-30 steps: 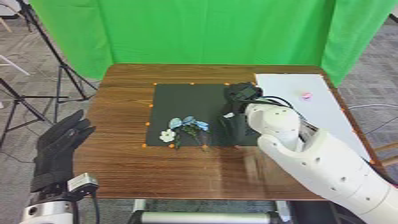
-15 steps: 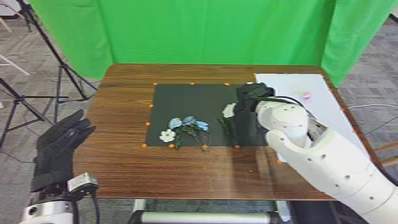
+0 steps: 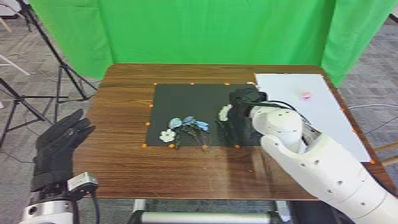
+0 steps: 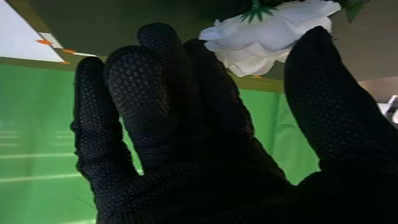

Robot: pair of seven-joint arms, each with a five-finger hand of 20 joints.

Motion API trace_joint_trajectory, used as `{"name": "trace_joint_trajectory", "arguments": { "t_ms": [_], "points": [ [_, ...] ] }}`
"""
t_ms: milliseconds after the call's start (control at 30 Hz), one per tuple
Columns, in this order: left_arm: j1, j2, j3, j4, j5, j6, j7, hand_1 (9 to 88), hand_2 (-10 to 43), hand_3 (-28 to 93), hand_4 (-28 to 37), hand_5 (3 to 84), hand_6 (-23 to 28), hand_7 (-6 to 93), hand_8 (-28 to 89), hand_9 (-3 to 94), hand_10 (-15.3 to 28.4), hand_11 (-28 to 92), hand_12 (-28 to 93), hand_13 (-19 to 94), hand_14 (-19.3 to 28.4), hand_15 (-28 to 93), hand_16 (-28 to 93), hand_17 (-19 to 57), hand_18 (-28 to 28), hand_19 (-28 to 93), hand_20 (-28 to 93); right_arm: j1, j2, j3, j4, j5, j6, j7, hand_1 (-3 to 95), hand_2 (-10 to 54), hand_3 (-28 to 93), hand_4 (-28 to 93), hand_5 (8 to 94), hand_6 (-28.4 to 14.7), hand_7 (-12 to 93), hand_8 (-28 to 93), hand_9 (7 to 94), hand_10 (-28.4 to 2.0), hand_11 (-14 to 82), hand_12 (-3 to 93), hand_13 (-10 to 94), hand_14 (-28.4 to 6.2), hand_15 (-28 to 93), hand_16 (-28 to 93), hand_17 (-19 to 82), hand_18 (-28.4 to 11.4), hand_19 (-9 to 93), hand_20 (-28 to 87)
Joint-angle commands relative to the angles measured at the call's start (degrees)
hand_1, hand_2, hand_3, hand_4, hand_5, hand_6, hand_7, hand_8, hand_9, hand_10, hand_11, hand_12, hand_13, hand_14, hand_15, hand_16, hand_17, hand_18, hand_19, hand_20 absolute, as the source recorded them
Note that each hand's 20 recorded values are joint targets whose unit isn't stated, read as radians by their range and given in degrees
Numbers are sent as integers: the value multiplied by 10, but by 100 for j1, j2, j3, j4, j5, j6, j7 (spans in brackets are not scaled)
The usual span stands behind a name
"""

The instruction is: Arrange flowers

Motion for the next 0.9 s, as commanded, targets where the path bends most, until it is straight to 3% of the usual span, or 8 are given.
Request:
{"name": "trace_joint_trajectory", "arguments": {
  "t_ms": [33, 200, 233, 367, 567, 767, 800, 900],
  "points": [
    [44, 56, 43, -4, -51, 85, 40, 268, 45, 832, -191, 393, 103, 173, -119, 334, 191, 384, 56, 238, 258, 638, -175, -103, 208, 569, 37, 130, 258, -199, -180, 93, 292, 294, 242, -6, 825, -237, 553, -71, 165, -107, 617, -188, 255, 170, 604, -143, 766, 166, 208, -245, 816, 98],
    [101, 49, 16, -3, -72, 99, 51, 268, 45, 833, -191, 392, 104, 174, -118, 334, 192, 383, 56, 238, 258, 638, -175, -103, 207, 568, 37, 178, 554, -132, -431, 247, 528, 388, 229, -4, 823, -236, 536, -85, 155, -104, 594, -210, 245, 169, 593, -152, 769, 168, 198, -256, 816, 103],
    [123, 97, 30, -11, -148, 153, 109, 268, 45, 833, -191, 393, 104, 174, -118, 334, 192, 383, 56, 238, 258, 638, -174, -103, 208, 568, 37, 258, 622, -186, -447, 310, 616, 409, 226, -4, 824, -234, 529, -88, 151, -103, 585, -215, 241, 169, 588, -154, 771, 168, 195, -258, 814, 104],
    [76, 86, 47, -4, -88, 123, 83, 268, 45, 833, -191, 392, 103, 174, -117, 334, 192, 382, 56, 237, 259, 637, -174, -103, 207, 568, 37, 436, 879, -159, -456, 434, 763, 466, 220, -3, 824, -229, 517, -95, 143, -96, 563, -221, 237, 172, 575, -164, 776, 167, 190, -263, 811, 108],
    [15, 125, 117, 9, -95, 133, 119, 268, 45, 833, -191, 392, 104, 174, -117, 332, 190, 381, 58, 235, 258, 635, -174, -103, 207, 568, 37, 881, 1377, -373, -96, 760, 984, 728, 218, -2, 826, -227, 506, -97, 140, -92, 538, -223, 231, 171, 568, -163, 779, 163, 192, -263, 811, 110],
    [11, 37, 76, 0, 26, 67, 32, 268, 45, 831, -190, 392, 103, 172, -116, 330, 191, 380, 58, 233, 258, 635, -173, -103, 207, 568, 38, 1174, 1751, -554, 337, 1079, 921, 1072, 223, 1, 838, -226, 482, -97, 147, -92, 501, -228, 216, 168, 549, -156, 781, 158, 190, -253, 803, 106],
    [13, 132, 103, -2, -63, 120, 108, 268, 45, 831, -190, 391, 103, 173, -115, 331, 191, 380, 59, 233, 258, 635, -173, -103, 207, 568, 37, 1163, 1763, -515, 394, 1121, 903, 1104, 225, 0, 839, -227, 480, -97, 149, -93, 499, -228, 215, 168, 549, -156, 781, 156, 190, -253, 803, 106],
    [-9, 67, 107, 1, -24, 79, 93, 270, 45, 829, -190, 391, 103, 172, -115, 331, 191, 379, 59, 233, 258, 636, -173, -103, 206, 567, 37, 1172, 1771, -468, 582, 1120, 819, 1152, 226, -2, 845, -229, 473, -96, 151, -95, 491, -226, 212, 167, 549, -155, 783, 153, 192, -250, 802, 105]
  ]
}}
